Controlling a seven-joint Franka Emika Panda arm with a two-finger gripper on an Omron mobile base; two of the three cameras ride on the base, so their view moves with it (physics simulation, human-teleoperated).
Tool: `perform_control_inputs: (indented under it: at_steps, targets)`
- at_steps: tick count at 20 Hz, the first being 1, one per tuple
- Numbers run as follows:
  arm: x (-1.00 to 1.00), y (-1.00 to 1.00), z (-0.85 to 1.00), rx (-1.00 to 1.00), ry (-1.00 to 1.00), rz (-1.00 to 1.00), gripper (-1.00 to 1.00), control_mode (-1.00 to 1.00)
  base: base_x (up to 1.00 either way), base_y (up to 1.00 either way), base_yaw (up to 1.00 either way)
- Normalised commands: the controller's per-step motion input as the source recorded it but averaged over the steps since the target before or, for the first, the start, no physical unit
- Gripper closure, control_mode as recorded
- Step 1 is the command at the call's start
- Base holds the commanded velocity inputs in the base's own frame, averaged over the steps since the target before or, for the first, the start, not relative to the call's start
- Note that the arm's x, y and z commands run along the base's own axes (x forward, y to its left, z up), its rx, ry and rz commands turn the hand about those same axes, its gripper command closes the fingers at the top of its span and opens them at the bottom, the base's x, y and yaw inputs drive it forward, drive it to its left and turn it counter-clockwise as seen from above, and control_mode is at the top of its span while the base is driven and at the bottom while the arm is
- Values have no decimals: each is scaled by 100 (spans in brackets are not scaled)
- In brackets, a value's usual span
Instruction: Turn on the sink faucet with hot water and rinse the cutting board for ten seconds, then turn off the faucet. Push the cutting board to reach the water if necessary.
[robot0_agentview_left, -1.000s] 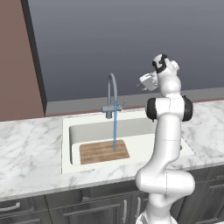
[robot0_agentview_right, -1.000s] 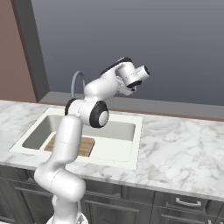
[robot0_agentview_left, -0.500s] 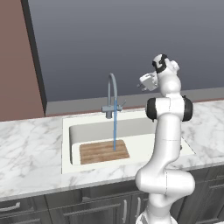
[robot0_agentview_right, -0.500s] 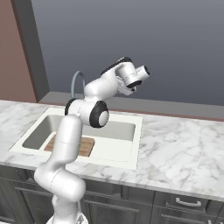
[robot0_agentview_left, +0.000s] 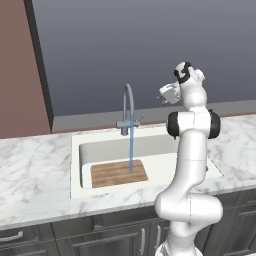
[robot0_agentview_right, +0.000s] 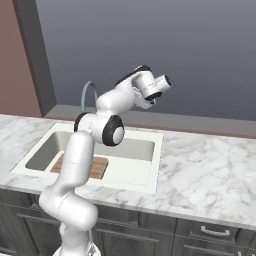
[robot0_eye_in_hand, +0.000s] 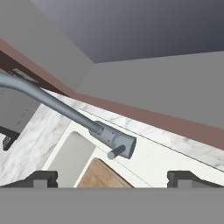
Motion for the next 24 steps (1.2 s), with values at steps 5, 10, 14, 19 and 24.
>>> perform_control_inputs:
  at_steps: [5, 10, 14, 19, 24]
  targets:
    - [0, 0, 0, 0, 0, 0, -100, -100, 0, 0, 0]
    - [0, 0, 0, 0, 0, 0, -100, -100, 0, 0, 0]
    - [0, 0, 0, 0, 0, 0, -100, -100, 0, 0, 0]
    - [0, 0, 0, 0, 0, 0, -100, -100, 0, 0, 0]
    - [0, 0, 0, 0, 0, 0, -100, -100, 0, 0, 0]
